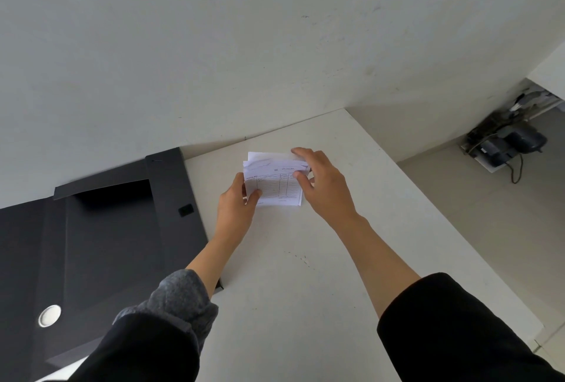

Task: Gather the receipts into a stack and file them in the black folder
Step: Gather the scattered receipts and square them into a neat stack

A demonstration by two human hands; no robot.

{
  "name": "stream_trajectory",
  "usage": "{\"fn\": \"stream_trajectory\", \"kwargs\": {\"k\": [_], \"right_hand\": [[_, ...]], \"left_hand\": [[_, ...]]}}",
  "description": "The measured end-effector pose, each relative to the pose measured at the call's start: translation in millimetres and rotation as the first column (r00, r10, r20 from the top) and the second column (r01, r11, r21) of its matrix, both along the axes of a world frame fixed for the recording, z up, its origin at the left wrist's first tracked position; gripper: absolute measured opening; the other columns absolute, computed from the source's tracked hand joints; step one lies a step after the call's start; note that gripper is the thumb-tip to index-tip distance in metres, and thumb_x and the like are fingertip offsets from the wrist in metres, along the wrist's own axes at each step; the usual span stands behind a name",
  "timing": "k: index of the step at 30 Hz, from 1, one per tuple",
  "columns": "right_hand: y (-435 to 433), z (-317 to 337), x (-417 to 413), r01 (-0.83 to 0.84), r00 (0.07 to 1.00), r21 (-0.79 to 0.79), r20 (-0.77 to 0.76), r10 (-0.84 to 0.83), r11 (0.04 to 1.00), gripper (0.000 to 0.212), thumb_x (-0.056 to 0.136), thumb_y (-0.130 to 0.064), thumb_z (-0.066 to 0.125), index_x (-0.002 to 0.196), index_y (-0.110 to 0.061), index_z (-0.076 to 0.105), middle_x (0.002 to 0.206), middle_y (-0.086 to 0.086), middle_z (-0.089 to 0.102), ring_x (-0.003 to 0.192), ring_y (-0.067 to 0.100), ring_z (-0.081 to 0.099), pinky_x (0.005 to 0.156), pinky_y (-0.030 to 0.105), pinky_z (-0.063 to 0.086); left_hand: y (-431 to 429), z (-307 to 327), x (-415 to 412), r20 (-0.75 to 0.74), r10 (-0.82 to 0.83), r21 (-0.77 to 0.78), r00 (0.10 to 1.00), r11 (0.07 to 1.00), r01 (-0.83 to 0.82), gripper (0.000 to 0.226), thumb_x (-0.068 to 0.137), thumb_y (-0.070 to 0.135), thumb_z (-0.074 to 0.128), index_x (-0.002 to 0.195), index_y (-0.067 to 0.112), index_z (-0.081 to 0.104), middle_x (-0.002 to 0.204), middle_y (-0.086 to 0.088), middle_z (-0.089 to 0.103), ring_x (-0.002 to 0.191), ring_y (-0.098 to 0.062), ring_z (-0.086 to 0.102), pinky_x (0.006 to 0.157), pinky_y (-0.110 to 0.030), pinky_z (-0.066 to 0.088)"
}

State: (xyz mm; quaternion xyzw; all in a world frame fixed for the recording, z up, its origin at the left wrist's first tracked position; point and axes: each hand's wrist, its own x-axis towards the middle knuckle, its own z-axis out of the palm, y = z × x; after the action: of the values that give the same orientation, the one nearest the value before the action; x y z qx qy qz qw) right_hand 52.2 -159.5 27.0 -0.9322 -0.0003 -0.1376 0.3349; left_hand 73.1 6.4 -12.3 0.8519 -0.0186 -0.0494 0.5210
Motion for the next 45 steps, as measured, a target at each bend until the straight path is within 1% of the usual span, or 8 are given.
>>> {"fn": "stream_trajectory", "kwargs": {"k": [11,16,23,29,33,35,41,45], "right_hand": [[5,2,0,0.023,0.998,-0.048,0.068,-0.019,0.999,0.027,0.091,-0.008,0.047,0.115,-0.017,0.057,0.109,0.006,0.057,0.077,0.026,0.061,0.066,0.038,0.054],[3,7,1,0.047,0.997,-0.145,0.069,-0.038,0.988,0.021,0.09,-0.006,0.046,0.106,-0.014,0.057,0.096,0.008,0.059,0.064,0.028,0.056,0.055,0.029,0.042],[5,8,-9,0.082,0.996,-0.161,0.033,-0.077,0.984,0.029,0.094,-0.006,0.039,0.119,-0.014,0.052,0.102,0.011,0.059,0.071,0.035,0.059,0.06,0.041,0.052],[-3,2,-10,0.146,0.984,0.056,-0.113,-0.139,0.988,0.039,0.096,-0.009,0.039,0.132,-0.021,0.047,0.112,0.009,0.058,0.085,0.019,0.053,0.074,0.028,0.043],[-4,1,-12,0.269,0.926,0.372,-0.353,-0.132,0.888,0.057,0.095,-0.017,0.044,0.145,-0.029,0.019,0.112,0.005,0.053,0.103,0.027,0.058,0.092,0.046,0.05],[1,2,-18,0.262,0.885,0.405,-0.463,-0.051,0.876,0.058,0.096,-0.018,0.042,0.146,-0.029,0.014,0.114,0.005,0.053,0.108,0.026,0.055,0.095,0.042,0.048],[42,4,-30,0.195,0.918,0.428,-0.397,-0.01,0.882,0.046,0.09,0.0,0.045,0.13,-0.022,0.049,0.104,0.014,0.065,0.091,0.022,0.06,0.066,0.02,0.047],[87,5,-41,0.107,0.926,0.405,-0.372,0.057,0.908,0.044,0.086,-0.001,0.055,0.124,-0.023,0.055,0.093,0.009,0.065,0.084,0.02,0.061,0.074,0.029,0.053]], "left_hand": [[4,3,2,0.015,0.054,-0.018,0.998,0.998,-0.054,0.012,0.093,0.011,0.049,0.103,0.006,0.055,0.096,-0.001,0.062,0.087,-0.02,0.058,0.067,-0.017,0.045],[4,6,0,-0.013,0.025,0.023,1.0,0.999,-0.025,0.012,0.093,0.015,0.049,0.102,0.01,0.055,0.095,-0.004,0.062,0.084,-0.021,0.059,0.064,-0.02,0.044],[2,6,-9,-0.088,-0.027,0.095,0.996,0.995,0.035,0.015,0.093,0.018,0.051,0.103,0.009,0.056,0.093,-0.003,0.06,0.083,-0.023,0.06,0.059,-0.023,0.044],[3,9,-12,-0.123,-0.089,0.071,0.988,0.993,0.098,0.005,0.093,0.02,0.05,0.096,0.016,0.052,0.091,-0.005,0.061,0.08,-0.025,0.06,0.056,-0.023,0.046],[9,20,-11,-0.185,-0.021,-0.125,0.982,0.992,-0.002,0.007,0.093,0.018,0.05,0.097,0.017,0.055,0.093,-0.012,0.064,0.088,-0.03,0.064,0.074,-0.043,0.054],[13,24,-11,-0.237,0.018,-0.222,0.971,0.972,-0.073,0.009,0.093,0.014,0.05,0.1,0.013,0.055,0.099,-0.016,0.065,0.093,-0.032,0.065,0.078,-0.044,0.057],[43,27,-26,-0.28,0.161,-0.226,0.946,0.947,-0.228,0.016,0.09,0.013,0.056,0.106,0.014,0.056,0.105,-0.013,0.067,0.096,-0.031,0.066,0.082,-0.045,0.057],[90,28,-45,-0.225,0.292,-0.136,0.93,0.935,-0.326,0.014,0.089,0.014,0.058,0.102,0.015,0.057,0.102,-0.009,0.067,0.093,-0.028,0.065,0.079,-0.041,0.057]]}}
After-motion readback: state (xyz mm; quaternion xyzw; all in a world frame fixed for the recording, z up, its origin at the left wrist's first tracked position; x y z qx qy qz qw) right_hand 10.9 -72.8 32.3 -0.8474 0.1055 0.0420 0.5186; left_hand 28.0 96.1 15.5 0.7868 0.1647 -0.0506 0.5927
